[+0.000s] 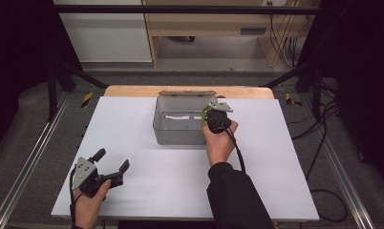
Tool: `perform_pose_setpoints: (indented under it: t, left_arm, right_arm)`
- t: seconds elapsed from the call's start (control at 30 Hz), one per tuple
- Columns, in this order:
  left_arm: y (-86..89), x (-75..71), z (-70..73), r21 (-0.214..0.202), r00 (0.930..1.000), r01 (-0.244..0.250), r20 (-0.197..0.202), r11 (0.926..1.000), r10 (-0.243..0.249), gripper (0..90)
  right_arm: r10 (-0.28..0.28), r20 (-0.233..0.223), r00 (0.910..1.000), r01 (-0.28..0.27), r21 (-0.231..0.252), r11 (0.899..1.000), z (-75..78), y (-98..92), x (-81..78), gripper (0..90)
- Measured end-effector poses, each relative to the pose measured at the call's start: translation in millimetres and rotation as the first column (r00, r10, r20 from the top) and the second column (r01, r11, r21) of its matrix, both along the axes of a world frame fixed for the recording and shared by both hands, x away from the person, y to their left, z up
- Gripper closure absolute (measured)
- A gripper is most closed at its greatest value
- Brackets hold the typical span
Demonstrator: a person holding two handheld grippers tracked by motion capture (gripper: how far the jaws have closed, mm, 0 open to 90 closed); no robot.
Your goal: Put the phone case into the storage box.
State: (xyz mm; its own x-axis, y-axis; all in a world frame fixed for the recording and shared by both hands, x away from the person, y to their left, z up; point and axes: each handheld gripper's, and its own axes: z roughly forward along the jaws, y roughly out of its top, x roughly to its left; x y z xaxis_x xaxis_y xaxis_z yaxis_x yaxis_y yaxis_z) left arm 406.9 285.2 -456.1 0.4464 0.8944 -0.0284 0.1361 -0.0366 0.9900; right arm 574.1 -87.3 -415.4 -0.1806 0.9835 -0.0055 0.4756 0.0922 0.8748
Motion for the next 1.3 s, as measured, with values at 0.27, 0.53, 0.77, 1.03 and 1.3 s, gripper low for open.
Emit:
perform_pose_setpoints:
  t: [0.27,0.53,0.77,1.03,1.3]
  left_arm:
    - [0.1,0.1,-0.1,0.001,1.0,-0.001,0.0,1.0,0.001,2.6]
    - [0.0,0.1,0.0,0.003,1.0,-0.002,0.002,1.0,0.002,2.5]
    - [0.0,0.0,0.2,0.005,1.0,-0.003,0.005,1.0,0.003,2.4]
    - [0.2,0.3,0.1,0.005,1.0,-0.004,0.006,1.0,0.004,2.4]
    - [0.4,0.3,0.2,0.007,1.0,-0.004,0.007,1.0,0.004,2.3]
  right_arm:
    - [0.015,0.023,0.9996,-0.015,0.006,1.0,1.5,1.1,-1.2,77.3]
    - [0.033,0.046,0.9984,-0.034,0.012,0.999,3.3,3.3,-3.7,77.2]
    - [0.037,0.057,0.9977,-0.037,0.007,0.999,6.5,3.6,-6.5,77.3]
    - [0.062,0.096,0.9934,-0.064,0.013,0.998,11.0,3.9,-9.6,77.0]
    - [0.07,0.102,0.9924,-0.072,0.014,0.997,11.3,5.2,-10.1,77.0]
